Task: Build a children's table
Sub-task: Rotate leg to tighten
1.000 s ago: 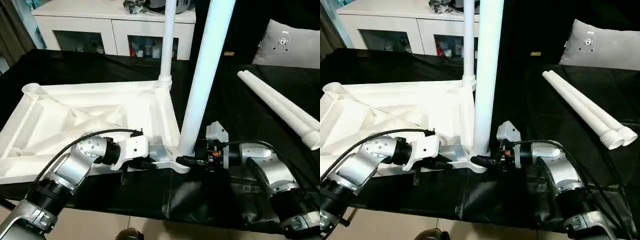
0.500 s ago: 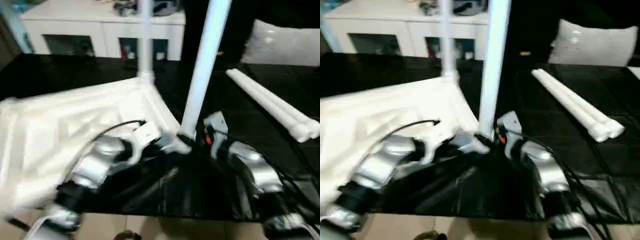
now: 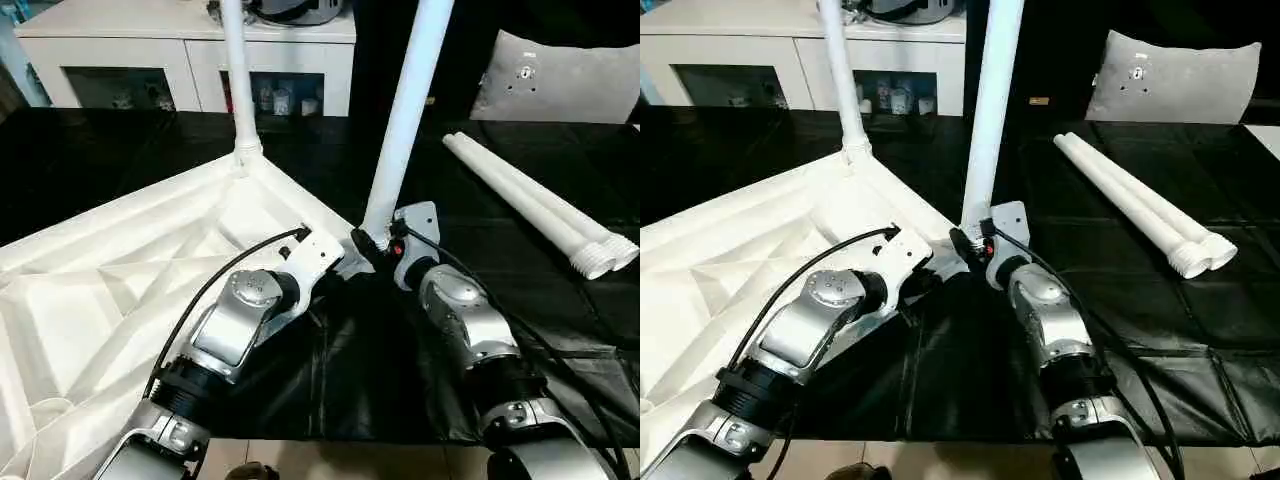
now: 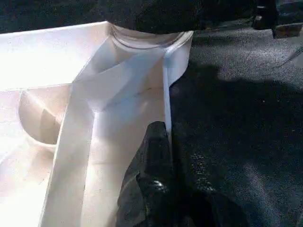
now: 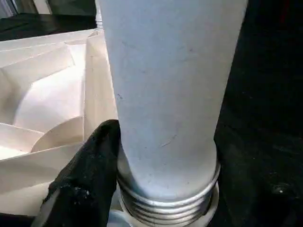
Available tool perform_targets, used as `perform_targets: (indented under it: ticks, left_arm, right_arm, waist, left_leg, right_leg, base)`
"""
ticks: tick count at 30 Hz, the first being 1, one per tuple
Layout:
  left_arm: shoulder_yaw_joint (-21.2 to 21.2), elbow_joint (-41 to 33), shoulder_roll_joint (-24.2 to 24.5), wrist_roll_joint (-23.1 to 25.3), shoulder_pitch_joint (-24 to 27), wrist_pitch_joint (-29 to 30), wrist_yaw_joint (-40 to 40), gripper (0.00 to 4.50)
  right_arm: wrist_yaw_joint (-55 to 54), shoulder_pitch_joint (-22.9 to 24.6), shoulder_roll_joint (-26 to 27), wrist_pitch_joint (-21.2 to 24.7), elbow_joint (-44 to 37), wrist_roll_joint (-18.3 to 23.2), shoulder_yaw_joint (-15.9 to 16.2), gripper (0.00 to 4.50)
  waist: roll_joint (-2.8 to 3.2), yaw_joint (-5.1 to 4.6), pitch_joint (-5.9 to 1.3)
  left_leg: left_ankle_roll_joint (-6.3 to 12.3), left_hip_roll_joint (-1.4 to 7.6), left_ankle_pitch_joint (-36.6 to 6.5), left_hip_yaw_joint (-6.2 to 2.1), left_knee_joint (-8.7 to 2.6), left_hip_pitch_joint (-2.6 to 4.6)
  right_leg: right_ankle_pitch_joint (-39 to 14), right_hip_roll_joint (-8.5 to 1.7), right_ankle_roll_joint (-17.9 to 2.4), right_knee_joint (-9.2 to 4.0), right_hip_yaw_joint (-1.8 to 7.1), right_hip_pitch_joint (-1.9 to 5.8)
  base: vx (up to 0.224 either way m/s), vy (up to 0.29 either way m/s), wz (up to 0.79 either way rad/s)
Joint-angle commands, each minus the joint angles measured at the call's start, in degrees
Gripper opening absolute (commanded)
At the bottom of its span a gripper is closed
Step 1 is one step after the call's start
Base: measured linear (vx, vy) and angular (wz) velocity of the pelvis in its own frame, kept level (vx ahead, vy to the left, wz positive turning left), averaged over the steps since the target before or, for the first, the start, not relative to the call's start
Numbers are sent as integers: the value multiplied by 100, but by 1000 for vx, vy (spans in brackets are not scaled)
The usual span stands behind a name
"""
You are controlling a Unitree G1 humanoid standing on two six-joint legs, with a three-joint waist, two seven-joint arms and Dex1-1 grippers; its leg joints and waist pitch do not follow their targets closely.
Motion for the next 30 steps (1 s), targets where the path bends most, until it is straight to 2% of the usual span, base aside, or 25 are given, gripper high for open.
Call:
perform_targets:
  ticks: [1, 3, 4, 6, 7, 8, 9, 11, 12, 15, 18, 20, 21, 23, 24, 25, 26, 27, 29, 30]
  left_arm:
    - [-147, -376, -94, -15, -172, -226, -35, 0]
    - [-154, -362, -78, -10, -173, -247, -39, 0]
    - [-151, -345, -62, -9, -176, -267, -45, 0]
    - [-133, -322, -31, -20, -179, -301, -73, 0]
    - [-125, -308, -3, -34, -180, -327, -98, 0]
    - [-116, -265, 44, -44, -181, -401, -141, 0]
    - [-98, -217, 96, -48, -179, -474, -186, 0]
    - [-78, -170, 149, -44, -181, -523, -230, 0]
    - [-75, -110, 221, -38, -187, -621, -302, 0]
    - [-93, -5, 366, -26, -199, -787, -451, 0]
    - [-164, 127, 575, -5, -214, -1042, -707, 0]
    - [-192, 159, 639, -4, -213, -1119, -799, 0]
    - [-266, 230, 824, -5, -202, -1286, -1057, 0]
    - [-315, 278, 952, 3, -190, -1425, -1240, 0]
    - [-346, 313, 1046, -5, -180, -1533, -1394, 0]
    - [-346, 313, 1046, -5, -180, -1533, -1394, 0]
    - [-405, 360, 1197, -19, -168, -1721, -1677, 0]
    - [-441, 399, 1276, -33, -169, -1876, -1834, 0]
    - [-463, 428, 1337, -51, -169, -1934, -1948, 0]
    - [-478, 457, 1380, -66, -172, -1976, -2024, 0]
  right_arm:
    - [-10, 203, 82, 202, 529, -133, 172, 264]
    - [23, 193, 114, 171, 564, -53, 79, 264]
    - [59, 181, 122, 155, 588, -7, 30, 320]
    - [117, 202, 99, 171, 520, 31, 12, 320]
    - [134, 218, 73, 158, 483, 23, 15, 340]
    - [159, 245, 18, 104, 444, -5, 24, 351]
    - [206, 273, -61, 12, 428, -60, 49, 351]
    - [398, 332, -106, -43, 345, 36, 11, 372]
    - [526, 428, -154, 73, 147, 177, -66, 372]
    - [843, 684, -323, 205, -277, 297, -48, 409]
    - [1385, 1149, -657, 271, -970, 425, 59, 433]
    - [1557, 1269, -740, 294, -1159, 521, 51, 443]
    - [2076, 1503, -1012, 224, -1531, 690, 89, 443]
    - [2329, 1610, -1200, 155, -1705, 712, 107, 443]
    - [2512, 1663, -1368, -46, -1765, 652, 141, 443]
    - [2512, 1663, -1368, -46, -1765, 652, 141, 443]
    - [2629, 1651, -1579, -296, -1745, 569, 99, 443]
    - [2696, 1658, -1660, -212, -1810, 612, 41, 443]
    - [2872, 1654, -1761, -137, -1880, 668, 46, 443]
    - [3002, 1659, -1843, -92, -1944, 706, 58, 443]
  waist:
    - [-8, 2, -249]
    - [-11, -5, -248]
    - [-9, -8, -250]
    - [-13, -20, -248]
    - [-12, -21, -250]
    - [21, -14, -275]
    - [-3, -3, -281]
    - [4, 14, -310]
    - [10, 27, -332]
    - [-2, 72, -355]
    - [-41, 119, -378]
    - [-40, 140, -379]
    - [-36, 139, -379]
    - [-20, 144, -368]
    - [-37, 132, -362]
    - [-35, 132, -357]
    - [-35, 132, -357]
    - [-32, 129, -342]
    - [-12, 123, -338]
    - [-25, 129, -354]
  left_leg:
    - [-79, 318, -1725, -173, -468, 179]
    - [-126, 321, -1805, -176, -479, 181]
    - [-130, 321, -1814, -178, -480, 180]
    - [-127, 319, -1802, -177, -484, 175]
    - [-111, 319, -1779, -175, -482, 173]
    - [-117, 319, -1756, -177, -472, 182]
    - [-107, 320, -1642, -174, -467, 166]
    - [-43, 315, -1377, -160, -441, 159]
    - [22, 314, -1198, -156, -424, 162]
    - [218, 309, -835, -151, -379, 148]
    - [345, 303, -677, -141, -350, 147]
    - [374, 317, -649, -146, -347, 148]
    - [381, 316, -759, -143, -349, 149]
    - [363, 328, -866, -151, -361, 151]
    - [346, 326, -927, -146, -364, 151]
    - [314, 338, -985, -149, -370, 155]
    - [314, 338, -985, -149, -370, 155]
    - [259, 337, -1097, -144, -377, 171]
    - [244, 333, -1128, -142, -380, 177]
    - [270, 339, -1095, -139, -366, 182]
  right_leg:
    - [-958, -450, -1027, -527, 182, 90]
    - [-1060, -451, -976, -538, 190, 83]
    - [-1054, -452, -974, -538, 191, 81]
    - [-998, -446, -969, -538, 193, 81]
    - [-952, -448, -982, -538, 193, 81]
    - [-908, -450, -1006, -528, 192, 87]
    - [-744, -448, -997, -521, 187, 107]
    - [-276, -437, -1052, -483, 179, 128]
    - [40, -428, -1087, -454, 169, 149]
    - [701, -420, -1116, -401, 155, 182]
    - [936, -416, -1089, -385, 147, 211]
    - [962, -423, -1070, -373, 146, 211]
    - [804, -436, -1105, -397, 141, 210]
    - [596, -439, -1114, -408, 141, 196]
    - [453, -434, -1120, -418, 142, 196]
    - [308, -446, -1125, -423, 145, 188]
    - [308, -446, -1125, -423, 145, 188]
    - [22, -451, -1155, -450, 151, 172]
    - [-38, -442, -1195, -446, 157, 173]
    - [51, -445, -1206, -435, 159, 182]
  base:
    - [0, 0, 0]
    - [0, 0, 0]
    - [0, 0, 0]
    - [0, 0, 0]
    - [0, 0, 0]
    - [0, 0, 0]
    - [0, 0, 0]
    - [0, 0, 0]
    - [0, 0, 0]
    - [0, 0, 0]
    - [0, 0, 0]
    - [0, 0, 0]
    - [0, 0, 0]
    - [0, 0, 0]
    - [0, 0, 0]
    - [0, 0, 0]
    - [0, 0, 0]
    - [0, 0, 0]
    - [0, 0, 0]
    - [0, 0, 0]
